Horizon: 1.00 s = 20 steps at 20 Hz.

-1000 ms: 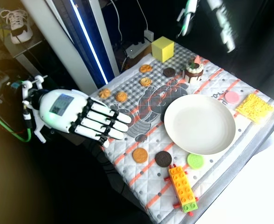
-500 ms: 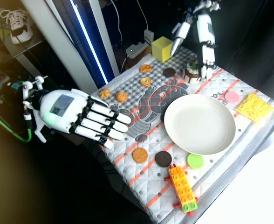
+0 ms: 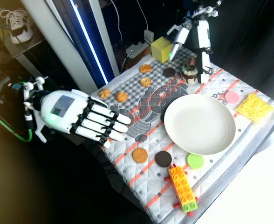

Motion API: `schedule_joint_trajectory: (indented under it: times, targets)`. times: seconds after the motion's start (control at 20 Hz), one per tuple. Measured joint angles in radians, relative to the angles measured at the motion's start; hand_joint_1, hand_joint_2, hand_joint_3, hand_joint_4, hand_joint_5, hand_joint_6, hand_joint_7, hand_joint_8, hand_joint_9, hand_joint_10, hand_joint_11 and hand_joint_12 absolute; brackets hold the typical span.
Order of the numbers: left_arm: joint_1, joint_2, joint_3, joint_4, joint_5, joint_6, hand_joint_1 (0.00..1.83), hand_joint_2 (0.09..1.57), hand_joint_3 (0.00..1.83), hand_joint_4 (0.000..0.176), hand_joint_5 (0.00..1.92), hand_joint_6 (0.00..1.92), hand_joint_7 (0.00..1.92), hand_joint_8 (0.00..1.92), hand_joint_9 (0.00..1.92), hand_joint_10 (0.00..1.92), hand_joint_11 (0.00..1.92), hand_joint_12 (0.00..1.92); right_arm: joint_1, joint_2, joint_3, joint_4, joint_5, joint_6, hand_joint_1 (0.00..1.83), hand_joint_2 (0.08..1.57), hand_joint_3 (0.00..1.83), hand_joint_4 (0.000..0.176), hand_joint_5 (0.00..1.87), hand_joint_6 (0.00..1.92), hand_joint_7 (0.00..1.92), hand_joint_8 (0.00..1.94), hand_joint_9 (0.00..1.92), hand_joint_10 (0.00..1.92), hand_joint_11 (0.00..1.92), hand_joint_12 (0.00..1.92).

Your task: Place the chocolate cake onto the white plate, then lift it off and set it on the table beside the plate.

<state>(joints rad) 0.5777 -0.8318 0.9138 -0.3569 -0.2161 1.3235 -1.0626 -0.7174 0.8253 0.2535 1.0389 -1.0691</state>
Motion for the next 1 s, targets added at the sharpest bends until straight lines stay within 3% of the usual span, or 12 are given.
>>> schedule_joint_trajectory:
  times: [0.1,0.15,0.2,0.25,0.3,0.4,0.45,0.5,0.65,0.75,0.85,1.0]
  targets:
    - [0.000,0.000,0.002,-0.002,0.001,0.000,1.22,1.08,0.00,0.045,0.36,0.02,0.03,0.63,0.00,0.86,0.00,1.66,0.000,0.000,0.000,-0.003,0.000,0.001,0.28,1.32,0.00,0.000,0.00,0.00,0.00,0.00,0.00,0.28,0.00,1.12]
    - [0.003,-0.001,0.000,0.000,0.012,0.002,1.19,1.08,0.00,0.044,0.34,0.01,0.00,0.60,0.00,0.76,0.00,1.58,-0.003,0.000,0.000,0.000,0.002,0.002,0.28,1.33,0.00,0.000,0.00,0.00,0.00,0.00,0.00,0.26,0.00,1.12]
    - [0.007,-0.001,-0.001,0.000,0.012,0.002,1.13,1.08,0.00,0.052,0.26,0.00,0.00,0.30,0.00,0.39,0.00,1.31,-0.003,0.000,0.000,0.001,0.002,0.003,0.29,1.33,0.00,0.000,0.00,0.00,0.00,0.00,0.00,0.27,0.00,1.07]
    - [0.013,0.002,-0.002,-0.010,0.005,0.002,1.10,1.07,0.00,0.034,0.18,0.00,0.02,0.07,0.00,0.08,0.00,0.56,-0.003,0.000,0.000,0.002,0.001,0.003,0.30,1.33,0.00,0.000,0.00,0.00,0.00,0.00,0.00,0.30,0.00,1.06]
    - [0.014,0.017,-0.010,-0.022,-0.004,0.001,1.06,1.05,0.00,0.022,0.13,0.01,0.00,0.02,0.00,0.01,0.00,0.16,-0.003,0.000,0.000,0.002,0.002,0.003,0.30,1.32,0.00,0.000,0.00,0.00,0.00,0.00,0.00,0.28,0.00,1.07]
    - [0.014,0.051,-0.020,-0.015,-0.028,0.000,0.98,1.03,0.00,0.063,0.03,0.00,0.00,0.00,0.00,0.00,0.00,0.01,-0.003,0.000,0.000,0.002,0.003,0.007,0.27,1.32,0.00,0.000,0.00,0.00,0.00,0.00,0.00,0.24,0.00,1.08]
    - [0.014,0.059,-0.023,-0.014,-0.030,0.000,0.94,1.04,0.00,0.079,0.01,0.00,0.00,0.00,0.00,0.00,0.00,0.00,-0.003,-0.002,0.002,0.000,0.003,0.007,0.28,1.31,0.00,0.000,0.00,0.00,0.00,0.00,0.00,0.26,0.00,1.14]
    - [0.010,0.069,-0.033,-0.022,-0.029,0.002,0.93,1.04,0.00,0.112,0.00,0.00,0.00,0.00,0.00,0.00,0.00,0.00,-0.003,-0.002,0.002,0.003,0.002,0.010,0.29,1.31,0.00,0.000,0.00,0.00,0.02,0.01,0.00,0.30,0.00,1.23]
    - [-0.027,0.069,-0.045,-0.021,-0.002,0.000,0.86,1.02,0.00,0.171,0.00,0.00,0.00,0.00,0.00,0.00,0.00,0.00,-0.018,-0.002,0.009,-0.002,0.005,0.029,0.30,1.30,0.00,0.000,0.00,0.00,0.04,0.01,0.00,0.41,0.00,1.27]
    - [-0.071,0.070,-0.043,-0.022,0.034,0.001,0.74,1.02,0.00,0.176,0.00,0.00,0.00,0.00,0.00,0.00,0.00,0.00,-0.022,-0.002,0.010,0.008,0.003,0.038,0.30,1.30,0.00,0.000,0.00,0.00,0.04,0.01,0.00,0.43,0.00,1.36]
    - [-0.099,0.085,-0.059,-0.022,0.071,-0.001,0.75,1.01,0.00,0.176,0.00,0.00,0.00,0.00,0.00,0.00,0.00,0.00,-0.022,-0.002,0.014,0.004,0.006,0.039,0.31,1.31,0.00,0.000,0.00,0.00,0.06,0.02,0.00,0.54,0.00,1.53]
    - [-0.100,0.109,-0.078,-0.021,0.123,0.000,0.67,1.01,0.00,0.176,0.00,0.00,0.00,0.00,0.00,0.00,0.00,0.00,-0.021,-0.002,0.014,0.002,0.007,0.045,0.30,1.31,0.00,0.000,0.00,0.00,0.05,0.01,0.00,0.43,0.00,1.35]
